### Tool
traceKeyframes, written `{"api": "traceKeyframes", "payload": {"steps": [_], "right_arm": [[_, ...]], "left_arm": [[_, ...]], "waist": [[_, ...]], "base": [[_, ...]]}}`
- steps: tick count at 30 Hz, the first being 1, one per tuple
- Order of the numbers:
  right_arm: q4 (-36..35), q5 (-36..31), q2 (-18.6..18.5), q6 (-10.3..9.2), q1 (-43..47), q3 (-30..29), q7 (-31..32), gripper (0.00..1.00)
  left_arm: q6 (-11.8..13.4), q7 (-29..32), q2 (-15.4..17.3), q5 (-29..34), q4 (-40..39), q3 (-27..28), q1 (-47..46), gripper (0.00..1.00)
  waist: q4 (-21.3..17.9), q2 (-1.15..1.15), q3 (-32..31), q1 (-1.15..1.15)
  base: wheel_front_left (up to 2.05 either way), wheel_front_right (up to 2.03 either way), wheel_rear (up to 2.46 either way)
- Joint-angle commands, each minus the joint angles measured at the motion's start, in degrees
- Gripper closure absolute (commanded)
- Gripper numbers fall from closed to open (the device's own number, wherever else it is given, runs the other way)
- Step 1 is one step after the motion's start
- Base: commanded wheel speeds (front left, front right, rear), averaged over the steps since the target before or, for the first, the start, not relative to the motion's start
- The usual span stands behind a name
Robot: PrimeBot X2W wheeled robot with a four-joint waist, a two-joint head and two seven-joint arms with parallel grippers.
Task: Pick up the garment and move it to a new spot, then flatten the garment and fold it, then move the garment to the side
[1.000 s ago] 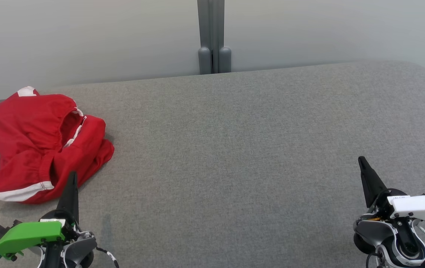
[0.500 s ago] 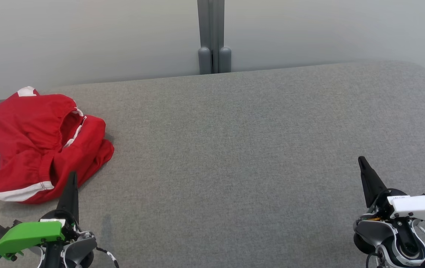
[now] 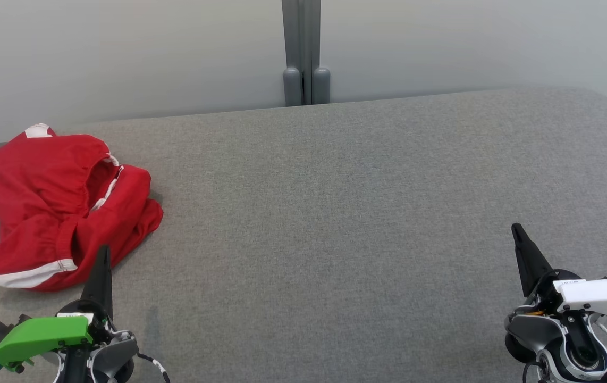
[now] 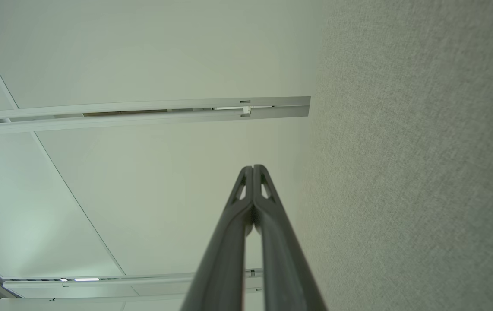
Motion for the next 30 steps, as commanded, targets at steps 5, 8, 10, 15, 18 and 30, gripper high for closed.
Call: {"api": "traceKeyframes", "payload": {"steps": [5,8,10,15,18,30], "right_arm": [[0.1,-0.2,-0.1,0.05,-0.3,0.0,0.1,1.00],[0.1,-0.2,-0.1,0.05,-0.3,0.0,0.1,1.00],[0.1,-0.2,-0.1,0.05,-0.3,0.0,0.1,1.00],[0.1,-0.2,-0.1,0.05,-0.3,0.0,0.1,1.00],[0.2,0.0,0.0,0.00,0.1,0.0,0.0,0.00],[1.3,-5.5,0.2,0.00,1.5,2.5,-2.7,0.00]], "left_arm": [[-0.3,0.1,0.2,0.3,0.0,0.0,-0.8,1.00],[-0.3,0.1,0.2,0.3,0.0,0.0,-0.8,1.00],[-0.3,0.1,0.2,0.3,0.0,0.0,-0.8,1.00],[-0.3,0.1,0.2,0.3,0.0,0.0,-0.8,1.00],[0.0,-0.1,0.0,0.0,0.2,-0.1,0.1,0.00],[0.0,-2.8,-0.3,3.8,0.3,-2.0,2.0,0.00]], "waist": [[0.0,0.00,0.0,0.00],[0.0,0.00,0.0,0.00],[0.0,0.00,0.0,0.00],[0.0,0.00,0.0,0.00],[0.0,0.00,0.0,0.00],[0.0,0.00,-0.1,0.00]], "base": [[0.00,0.00,0.00],[0.00,0.00,0.00],[0.00,0.00,0.00],[0.00,0.00,0.00],[0.00,0.00,0.00],[0.00,0.00,0.00]]}}
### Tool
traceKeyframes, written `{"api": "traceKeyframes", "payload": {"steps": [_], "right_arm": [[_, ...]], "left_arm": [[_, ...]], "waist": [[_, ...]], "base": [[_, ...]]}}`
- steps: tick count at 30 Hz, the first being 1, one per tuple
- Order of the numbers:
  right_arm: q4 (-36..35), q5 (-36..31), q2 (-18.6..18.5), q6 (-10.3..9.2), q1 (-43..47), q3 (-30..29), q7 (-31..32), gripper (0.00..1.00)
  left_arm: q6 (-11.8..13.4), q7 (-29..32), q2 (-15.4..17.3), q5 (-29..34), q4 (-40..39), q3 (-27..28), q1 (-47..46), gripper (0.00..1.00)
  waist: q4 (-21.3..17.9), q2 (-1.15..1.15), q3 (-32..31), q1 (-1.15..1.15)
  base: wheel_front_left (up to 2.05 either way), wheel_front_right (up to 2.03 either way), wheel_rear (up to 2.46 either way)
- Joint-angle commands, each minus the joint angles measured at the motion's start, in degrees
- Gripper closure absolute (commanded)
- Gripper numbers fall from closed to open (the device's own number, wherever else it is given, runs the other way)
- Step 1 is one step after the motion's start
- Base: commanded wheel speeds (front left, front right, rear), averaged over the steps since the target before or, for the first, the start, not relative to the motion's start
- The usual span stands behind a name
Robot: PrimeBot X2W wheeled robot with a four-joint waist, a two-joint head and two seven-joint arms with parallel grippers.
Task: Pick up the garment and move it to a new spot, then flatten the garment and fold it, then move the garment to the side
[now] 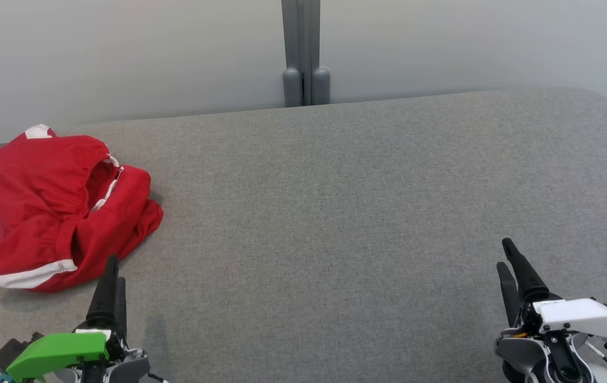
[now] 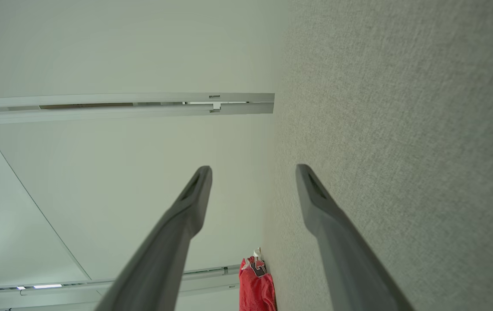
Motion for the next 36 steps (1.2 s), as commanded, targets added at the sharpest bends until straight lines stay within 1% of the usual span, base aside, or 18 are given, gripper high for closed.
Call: {"api": "traceKeyframes", "payload": {"steps": [1,4,9,17,21,36], "right_arm": [[-1.4,-3.0,-0.4,0.10,-1.0,0.4,-0.8,0.00],[-2.1,-7.1,-0.3,0.10,-0.9,0.9,-1.6,0.00],[-4.0,-14.5,-0.3,0.11,-0.7,1.8,-2.9,0.00],[-6.1,-24.0,-0.3,0.12,0.0,4.2,-4.8,0.00],[-6.9,-27.9,-0.3,0.12,0.0,5.4,-5.7,0.00],[-8.5,-40.0,-0.4,0.14,0.4,9.0,-8.8,0.00]], "left_arm": [[0.0,-0.7,0.3,2.5,-1.5,-0.3,-0.4,0.00],[0.0,-1.5,0.3,6.5,-2.3,-0.4,-0.1,0.00],[0.2,-2.8,0.3,15.3,-4.1,-0.3,0.2,0.00],[1.4,-4.7,0.4,24.9,-6.5,-2.5,0.7,0.00],[2.2,-5.6,0.4,28.6,-7.3,-3.4,1.1,0.00],[3.5,-8.6,0.5,40.2,-9.8,-6.2,1.9,0.00]], "waist": [[0.0,0.00,0.0,0.00],[0.0,0.00,-0.1,0.00],[0.0,0.00,-0.1,0.00],[0.1,0.00,0.0,0.00],[0.0,0.00,0.1,0.00],[0.1,0.00,0.0,0.00]], "base": [[0.00,0.00,0.00],[0.00,0.00,0.00],[0.00,0.00,0.00],[0.00,0.00,0.00],[0.00,0.00,0.00],[0.00,0.00,0.00]]}}
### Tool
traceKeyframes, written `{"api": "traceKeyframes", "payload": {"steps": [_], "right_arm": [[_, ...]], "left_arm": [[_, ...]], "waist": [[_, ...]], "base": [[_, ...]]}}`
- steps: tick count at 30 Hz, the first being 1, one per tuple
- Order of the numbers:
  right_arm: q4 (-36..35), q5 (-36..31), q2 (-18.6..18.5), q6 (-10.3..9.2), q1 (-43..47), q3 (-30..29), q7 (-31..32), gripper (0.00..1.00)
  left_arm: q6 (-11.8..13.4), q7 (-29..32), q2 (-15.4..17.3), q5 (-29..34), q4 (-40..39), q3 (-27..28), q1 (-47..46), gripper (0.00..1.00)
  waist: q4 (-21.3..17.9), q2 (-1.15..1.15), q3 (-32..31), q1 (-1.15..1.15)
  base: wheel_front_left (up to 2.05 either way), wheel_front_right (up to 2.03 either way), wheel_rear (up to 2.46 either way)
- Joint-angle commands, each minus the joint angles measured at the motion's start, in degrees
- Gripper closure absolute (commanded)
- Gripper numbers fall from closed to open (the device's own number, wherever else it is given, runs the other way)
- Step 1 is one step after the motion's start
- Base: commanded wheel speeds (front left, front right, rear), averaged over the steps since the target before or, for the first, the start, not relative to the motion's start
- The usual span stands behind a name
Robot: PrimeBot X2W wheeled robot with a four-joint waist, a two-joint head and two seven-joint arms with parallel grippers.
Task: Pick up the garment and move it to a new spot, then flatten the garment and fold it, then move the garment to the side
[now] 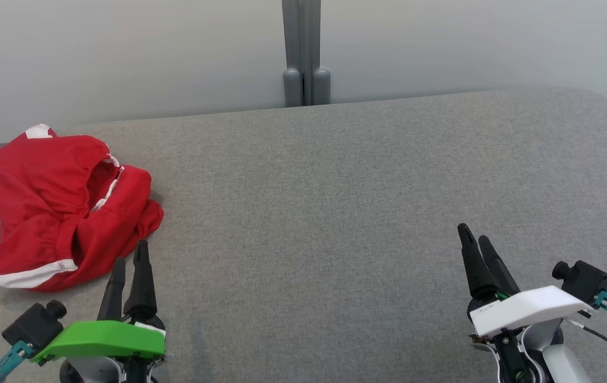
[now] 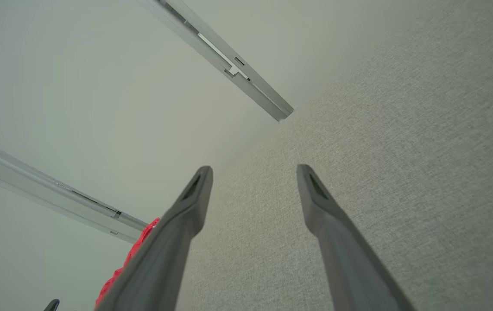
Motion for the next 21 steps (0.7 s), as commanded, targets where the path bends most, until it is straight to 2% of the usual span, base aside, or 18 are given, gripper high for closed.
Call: {"api": "traceKeyframes", "payload": {"steps": [1,21], "right_arm": [[-1.2,-2.0,-0.3,0.14,-0.3,0.3,-0.7,0.00],[-1.4,-16.0,-0.4,0.15,0.1,2.3,-4.2,0.00]], "left_arm": [[0.2,-0.6,0.4,2.3,-1.3,-0.3,-0.1,0.00],[0.5,-4.1,0.5,16.0,-3.5,-2.9,1.0,0.00]], "waist": [[0.0,0.00,0.0,0.00],[0.1,0.00,-0.1,0.00]], "base": [[0.00,0.00,0.00],[0.00,0.00,0.00]]}}
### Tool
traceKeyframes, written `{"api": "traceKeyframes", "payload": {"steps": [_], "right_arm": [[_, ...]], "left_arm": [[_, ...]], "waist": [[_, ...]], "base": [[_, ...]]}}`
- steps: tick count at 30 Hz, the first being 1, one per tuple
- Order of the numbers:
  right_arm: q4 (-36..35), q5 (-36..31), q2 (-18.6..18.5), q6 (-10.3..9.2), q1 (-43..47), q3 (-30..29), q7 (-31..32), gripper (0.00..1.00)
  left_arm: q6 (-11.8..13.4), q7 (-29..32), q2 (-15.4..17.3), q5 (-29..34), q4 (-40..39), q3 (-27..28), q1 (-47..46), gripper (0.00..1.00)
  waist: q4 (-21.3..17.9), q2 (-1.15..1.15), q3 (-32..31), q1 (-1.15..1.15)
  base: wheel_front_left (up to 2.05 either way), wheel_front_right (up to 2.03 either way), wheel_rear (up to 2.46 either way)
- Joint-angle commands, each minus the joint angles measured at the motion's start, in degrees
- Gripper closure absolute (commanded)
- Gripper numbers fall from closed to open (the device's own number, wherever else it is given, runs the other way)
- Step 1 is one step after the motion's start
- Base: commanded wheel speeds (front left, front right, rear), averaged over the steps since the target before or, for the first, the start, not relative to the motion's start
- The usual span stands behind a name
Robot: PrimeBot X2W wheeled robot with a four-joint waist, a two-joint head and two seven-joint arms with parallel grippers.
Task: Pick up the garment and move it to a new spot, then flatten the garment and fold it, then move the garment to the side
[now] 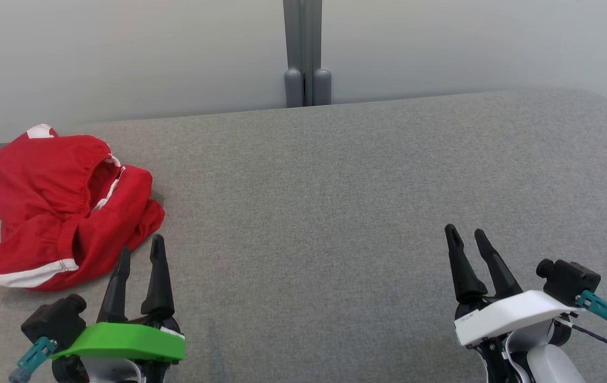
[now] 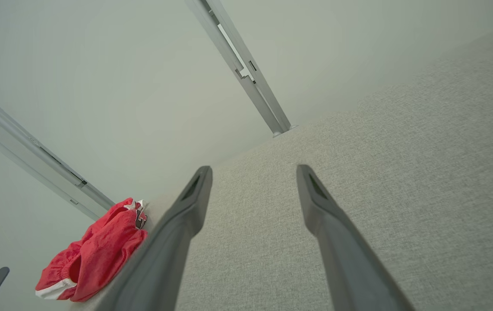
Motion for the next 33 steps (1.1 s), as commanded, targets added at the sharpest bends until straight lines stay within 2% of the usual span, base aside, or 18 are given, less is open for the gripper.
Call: {"api": "traceKeyframes", "payload": {"steps": [1,14,33], "right_arm": [[-0.5,-1.7,-0.3,0.14,-0.1,0.2,-0.6,0.00],[0.0,-9.3,-0.4,0.15,-0.1,1.9,-2.7,0.00],[0.8,-17.0,-0.4,0.16,0.9,2.8,-5.0,0.00]], "left_arm": [[0.0,-0.6,0.4,1.7,-0.7,-0.2,0.1,0.00],[-0.2,-2.6,0.5,9.1,-0.7,-1.2,0.8,0.00],[-0.6,-4.9,0.6,17.0,-0.3,-2.4,2.2,0.00]], "waist": [[0.0,0.00,0.0,0.00],[0.0,0.00,-0.5,0.00],[0.2,0.00,-1.8,0.00]], "base": [[0.00,0.00,0.00],[0.00,0.00,0.00],[0.00,0.00,0.00]]}}
